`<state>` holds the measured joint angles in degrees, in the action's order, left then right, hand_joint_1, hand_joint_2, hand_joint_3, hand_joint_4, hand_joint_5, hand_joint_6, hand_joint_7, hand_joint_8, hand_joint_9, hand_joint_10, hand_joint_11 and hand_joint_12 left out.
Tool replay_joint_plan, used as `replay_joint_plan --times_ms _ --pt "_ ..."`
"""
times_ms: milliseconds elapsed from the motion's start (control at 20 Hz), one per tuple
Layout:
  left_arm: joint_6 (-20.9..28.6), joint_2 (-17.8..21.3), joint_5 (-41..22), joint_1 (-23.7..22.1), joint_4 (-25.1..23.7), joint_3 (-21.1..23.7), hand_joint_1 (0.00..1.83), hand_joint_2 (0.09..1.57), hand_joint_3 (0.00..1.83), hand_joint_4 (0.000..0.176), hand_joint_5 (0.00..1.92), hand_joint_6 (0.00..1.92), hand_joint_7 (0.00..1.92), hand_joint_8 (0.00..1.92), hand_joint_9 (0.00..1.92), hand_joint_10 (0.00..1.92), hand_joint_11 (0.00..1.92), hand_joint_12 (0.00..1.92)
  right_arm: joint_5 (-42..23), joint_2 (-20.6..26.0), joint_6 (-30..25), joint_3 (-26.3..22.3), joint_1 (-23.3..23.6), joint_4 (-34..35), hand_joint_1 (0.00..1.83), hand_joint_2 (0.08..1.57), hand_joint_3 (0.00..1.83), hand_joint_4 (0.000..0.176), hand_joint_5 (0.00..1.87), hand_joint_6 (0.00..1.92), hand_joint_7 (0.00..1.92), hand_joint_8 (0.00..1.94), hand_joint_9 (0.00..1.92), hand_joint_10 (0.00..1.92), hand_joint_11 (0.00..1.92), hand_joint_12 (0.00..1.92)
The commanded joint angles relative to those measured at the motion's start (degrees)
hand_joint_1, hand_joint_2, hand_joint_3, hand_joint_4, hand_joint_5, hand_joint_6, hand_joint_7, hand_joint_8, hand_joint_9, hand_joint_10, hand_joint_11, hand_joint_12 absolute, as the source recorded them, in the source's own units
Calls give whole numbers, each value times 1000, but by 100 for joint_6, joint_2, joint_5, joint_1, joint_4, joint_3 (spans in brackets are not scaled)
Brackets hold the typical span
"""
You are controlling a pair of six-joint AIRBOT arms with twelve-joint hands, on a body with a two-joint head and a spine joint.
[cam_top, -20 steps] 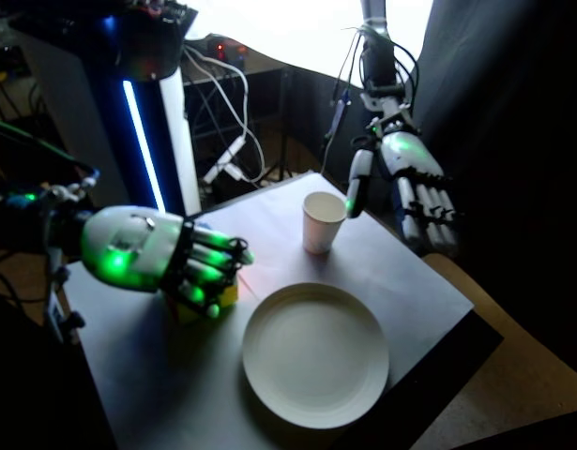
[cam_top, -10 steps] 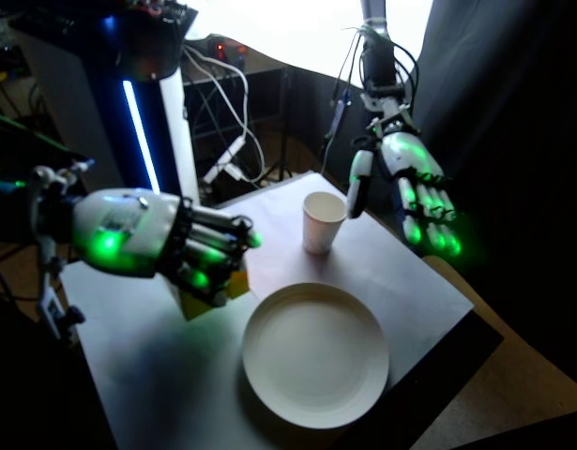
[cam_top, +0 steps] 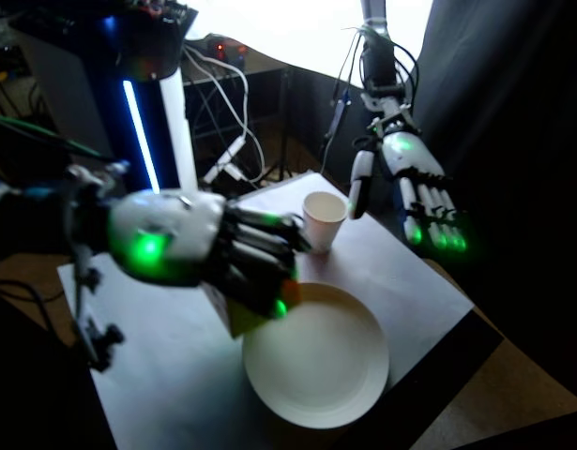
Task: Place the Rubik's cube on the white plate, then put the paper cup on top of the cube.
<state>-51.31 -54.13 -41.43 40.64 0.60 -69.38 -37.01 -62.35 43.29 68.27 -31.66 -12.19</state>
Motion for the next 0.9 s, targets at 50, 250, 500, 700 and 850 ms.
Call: replay_joint_plan --times_ms 50,250,500,700,850 --pt "-5 -3 -729 -43 85 -27 470 1272 0 134 31 0 0 0 0 0 0 0 -803 -172 -36 175 171 274 1112 1391 0 13 608 1587 689 1562 723 1910 861 1921" --pt "-5 -9 -752 -44 91 -35 452 1272 1 122 35 2 0 0 0 0 0 0 -683 -614 -36 580 291 409 1115 1389 0 2 623 1518 674 1624 727 1921 925 1921" --pt "-3 -9 -811 -44 98 -43 375 1287 5 136 39 7 0 0 0 0 0 4 -487 -1108 -36 1083 291 655 1141 1336 0 0 566 1506 724 1637 882 1921 1095 1921" --pt "-1 -2 -828 -47 97 -42 361 1276 0 132 46 7 0 0 0 0 0 0 -357 -1277 -36 1328 287 919 1179 1302 0 0 590 1391 759 1645 960 1920 1107 1921" --pt "2 5 -866 -47 99 -34 484 1286 1 152 38 2 0 0 0 0 0 0 -195 -1341 -36 1418 247 1048 1141 1148 0 0 274 1214 447 1055 416 1332 344 1861"
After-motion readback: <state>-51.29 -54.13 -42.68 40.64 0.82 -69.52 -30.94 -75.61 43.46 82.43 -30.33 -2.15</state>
